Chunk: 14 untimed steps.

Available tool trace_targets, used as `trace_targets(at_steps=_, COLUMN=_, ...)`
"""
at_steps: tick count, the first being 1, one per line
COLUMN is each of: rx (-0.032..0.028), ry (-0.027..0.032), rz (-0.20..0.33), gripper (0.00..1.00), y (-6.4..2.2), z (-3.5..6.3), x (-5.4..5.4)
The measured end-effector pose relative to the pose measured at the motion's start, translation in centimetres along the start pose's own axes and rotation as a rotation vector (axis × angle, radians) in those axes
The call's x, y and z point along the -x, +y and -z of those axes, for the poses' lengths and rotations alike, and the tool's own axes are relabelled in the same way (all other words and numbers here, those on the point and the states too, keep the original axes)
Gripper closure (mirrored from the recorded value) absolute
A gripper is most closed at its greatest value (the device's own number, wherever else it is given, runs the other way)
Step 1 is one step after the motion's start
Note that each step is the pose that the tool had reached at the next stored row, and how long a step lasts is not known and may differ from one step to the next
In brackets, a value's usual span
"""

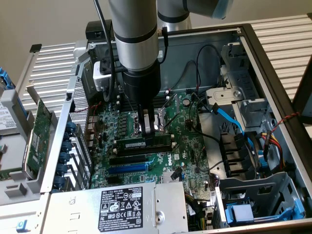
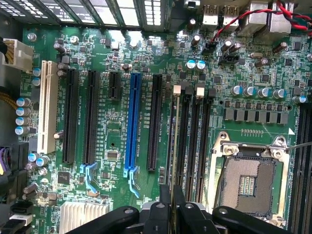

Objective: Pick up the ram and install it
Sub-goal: 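Insert the ram into the slot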

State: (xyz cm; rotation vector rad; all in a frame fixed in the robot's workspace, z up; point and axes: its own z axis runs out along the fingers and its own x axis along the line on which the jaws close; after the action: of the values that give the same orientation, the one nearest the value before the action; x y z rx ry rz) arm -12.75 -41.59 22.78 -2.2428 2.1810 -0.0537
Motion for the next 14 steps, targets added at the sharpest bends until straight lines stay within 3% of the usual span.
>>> trace_targets(at_steps=14, rx=-0.001, ry=0.0002, rz=0.0, gripper=0.86, y=0.0, z=0.18, x=-0.01)
